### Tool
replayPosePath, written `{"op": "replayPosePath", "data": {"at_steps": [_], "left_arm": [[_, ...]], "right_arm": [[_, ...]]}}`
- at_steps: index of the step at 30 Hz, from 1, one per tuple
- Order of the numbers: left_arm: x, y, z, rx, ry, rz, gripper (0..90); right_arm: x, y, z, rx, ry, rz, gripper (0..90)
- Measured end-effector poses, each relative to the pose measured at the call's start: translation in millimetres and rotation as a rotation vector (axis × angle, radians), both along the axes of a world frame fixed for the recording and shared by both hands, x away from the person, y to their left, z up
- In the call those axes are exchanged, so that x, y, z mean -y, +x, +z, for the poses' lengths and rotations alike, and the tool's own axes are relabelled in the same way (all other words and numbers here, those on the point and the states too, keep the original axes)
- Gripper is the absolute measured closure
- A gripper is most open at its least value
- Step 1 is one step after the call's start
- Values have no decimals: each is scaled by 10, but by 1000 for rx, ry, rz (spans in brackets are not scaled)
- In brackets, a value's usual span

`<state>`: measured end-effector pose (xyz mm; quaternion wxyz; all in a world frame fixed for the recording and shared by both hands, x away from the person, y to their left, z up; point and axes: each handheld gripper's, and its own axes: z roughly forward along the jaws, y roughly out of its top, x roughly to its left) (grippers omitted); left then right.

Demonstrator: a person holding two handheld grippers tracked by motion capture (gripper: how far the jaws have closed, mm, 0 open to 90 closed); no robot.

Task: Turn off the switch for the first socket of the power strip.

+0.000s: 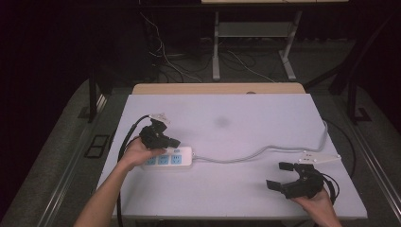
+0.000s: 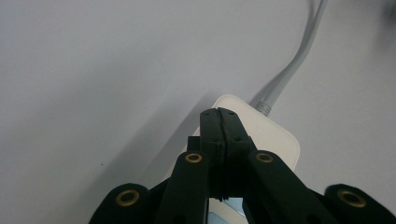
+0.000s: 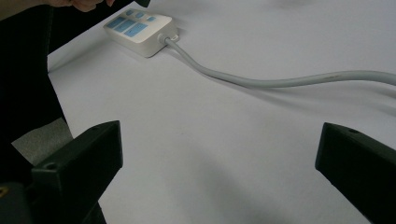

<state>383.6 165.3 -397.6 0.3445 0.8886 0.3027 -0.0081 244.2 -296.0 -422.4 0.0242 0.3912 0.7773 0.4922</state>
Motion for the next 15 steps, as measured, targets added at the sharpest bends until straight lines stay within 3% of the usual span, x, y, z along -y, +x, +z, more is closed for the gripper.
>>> {"op": "replayPosePath", "data": {"at_steps": [15], "left_arm": [[39,13,-89,-20,63,-36,892]], "right_arm": [[2,1,-3,1,-3,1,5]]}}
